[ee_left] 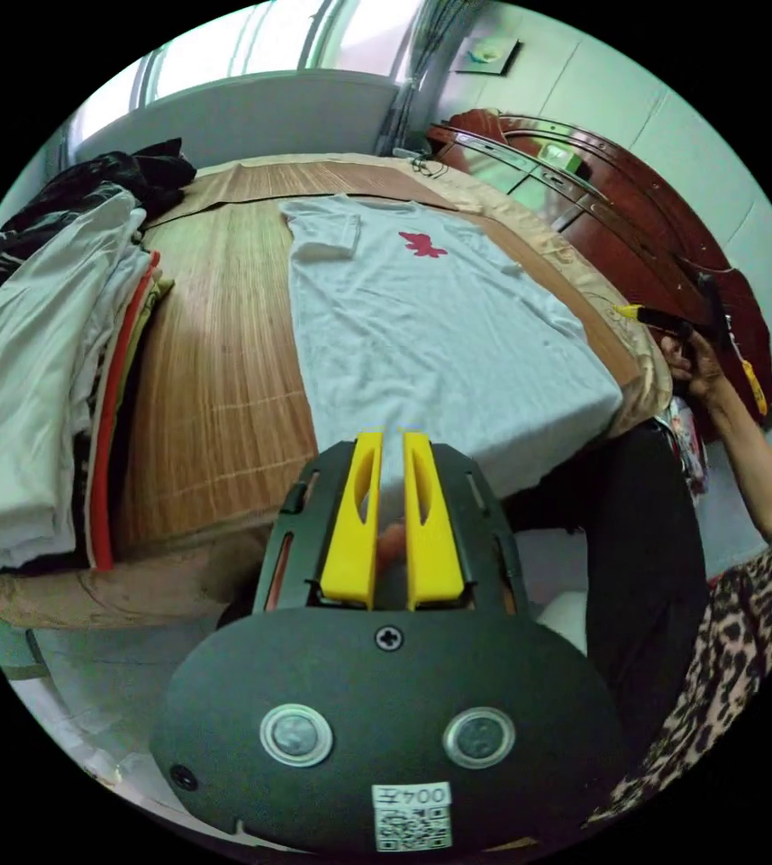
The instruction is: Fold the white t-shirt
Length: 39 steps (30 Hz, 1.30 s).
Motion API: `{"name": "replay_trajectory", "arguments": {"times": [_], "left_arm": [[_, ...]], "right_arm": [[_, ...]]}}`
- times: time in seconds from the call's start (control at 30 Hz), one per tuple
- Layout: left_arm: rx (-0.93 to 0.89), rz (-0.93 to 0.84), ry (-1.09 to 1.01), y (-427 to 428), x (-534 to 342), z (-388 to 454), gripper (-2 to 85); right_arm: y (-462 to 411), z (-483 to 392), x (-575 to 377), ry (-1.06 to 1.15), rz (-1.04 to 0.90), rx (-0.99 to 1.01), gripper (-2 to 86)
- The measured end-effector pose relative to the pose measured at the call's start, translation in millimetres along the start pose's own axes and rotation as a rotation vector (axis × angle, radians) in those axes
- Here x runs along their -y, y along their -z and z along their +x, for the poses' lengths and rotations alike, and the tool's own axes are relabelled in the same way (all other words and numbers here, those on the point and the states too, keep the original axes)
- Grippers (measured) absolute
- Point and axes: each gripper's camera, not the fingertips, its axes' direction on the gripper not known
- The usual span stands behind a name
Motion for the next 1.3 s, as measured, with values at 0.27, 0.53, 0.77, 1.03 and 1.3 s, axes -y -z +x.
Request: {"name": "replay_trajectory", "arguments": {"times": [0.27,0.53,0.77,1.03,1.3], "left_arm": [[-0.121,-0.167,-0.013,46,-60,-48,11.8],[-0.139,-0.413,-0.118,16,-55,-44,13.3],[-0.158,-0.496,-0.125,8,-60,-52,13.2],[-0.145,-0.475,-0.092,6,-55,-59,13.1],[-0.123,-0.451,-0.015,7,-64,-66,11.1]], "right_arm": [[-15,53,-117,-0.012,-0.322,-0.007,14.8],[-59,68,-109,0.024,-0.436,-0.048,13.1],[-92,75,-86,0.061,-0.528,-0.071,13.3],[-96,87,-73,0.043,-0.558,-0.069,11.4],[-102,80,-70,0.090,-0.603,-0.102,11.2]]}}
